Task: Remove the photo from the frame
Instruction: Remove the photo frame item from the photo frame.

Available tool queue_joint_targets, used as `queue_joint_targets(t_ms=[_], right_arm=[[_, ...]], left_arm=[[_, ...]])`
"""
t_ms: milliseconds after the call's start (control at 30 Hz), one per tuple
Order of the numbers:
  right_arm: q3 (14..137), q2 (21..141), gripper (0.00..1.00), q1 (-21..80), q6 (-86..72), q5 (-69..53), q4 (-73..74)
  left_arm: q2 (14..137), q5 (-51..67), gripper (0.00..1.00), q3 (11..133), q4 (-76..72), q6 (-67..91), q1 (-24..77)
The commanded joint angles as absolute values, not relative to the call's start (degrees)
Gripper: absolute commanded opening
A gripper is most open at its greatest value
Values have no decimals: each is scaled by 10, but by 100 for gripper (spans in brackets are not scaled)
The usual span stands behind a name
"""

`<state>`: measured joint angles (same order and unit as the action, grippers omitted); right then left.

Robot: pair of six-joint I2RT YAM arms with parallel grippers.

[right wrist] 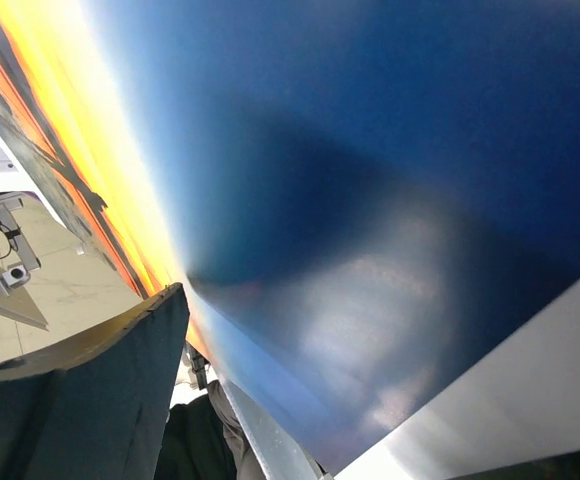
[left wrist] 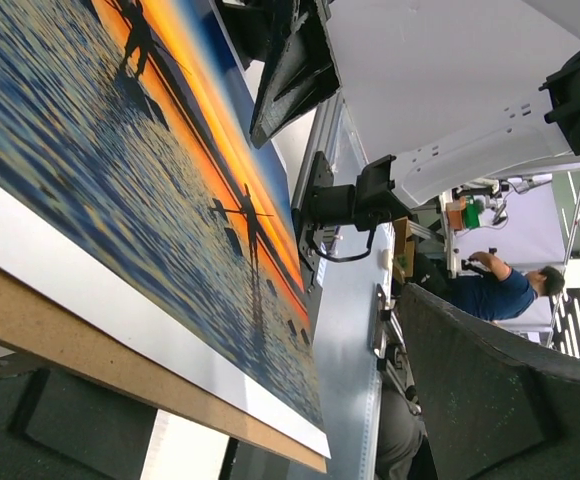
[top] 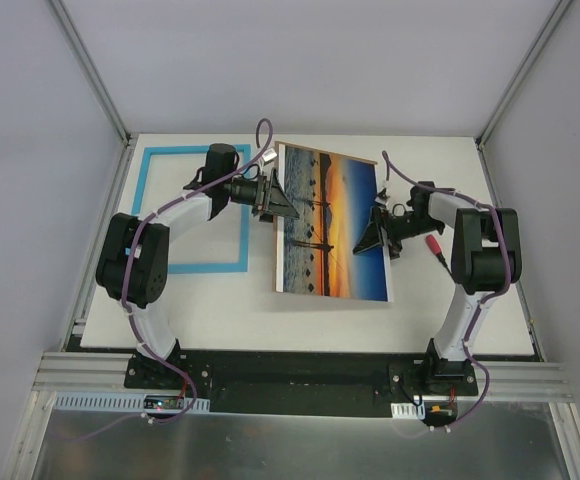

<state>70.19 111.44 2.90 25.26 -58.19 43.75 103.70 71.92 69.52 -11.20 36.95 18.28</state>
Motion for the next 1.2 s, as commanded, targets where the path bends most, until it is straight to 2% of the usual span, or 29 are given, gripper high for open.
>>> queue_joint_targets(t_ms=[0, 167, 367, 733, 867, 1167], right_arm=[[730, 1114, 82, 26, 274, -641, 454], [731, 1118, 82, 16, 273, -645, 454], [729, 1118, 82, 10, 273, -642, 452], [730, 1124, 81, 2, 271, -635, 454], [730, 1125, 81, 2, 271, -634, 452], [729, 1129, 79, -18, 268, -634, 451]], left_arm=[[1009, 756, 87, 690, -150, 381, 187], [1005, 758, 82, 685, -160, 387, 183], [998, 759, 70, 679, -170, 394, 178], [988, 760, 35, 672, -175, 399, 163], [985, 761, 29, 672, -174, 401, 158], [983, 760, 22, 672, -166, 396, 142]])
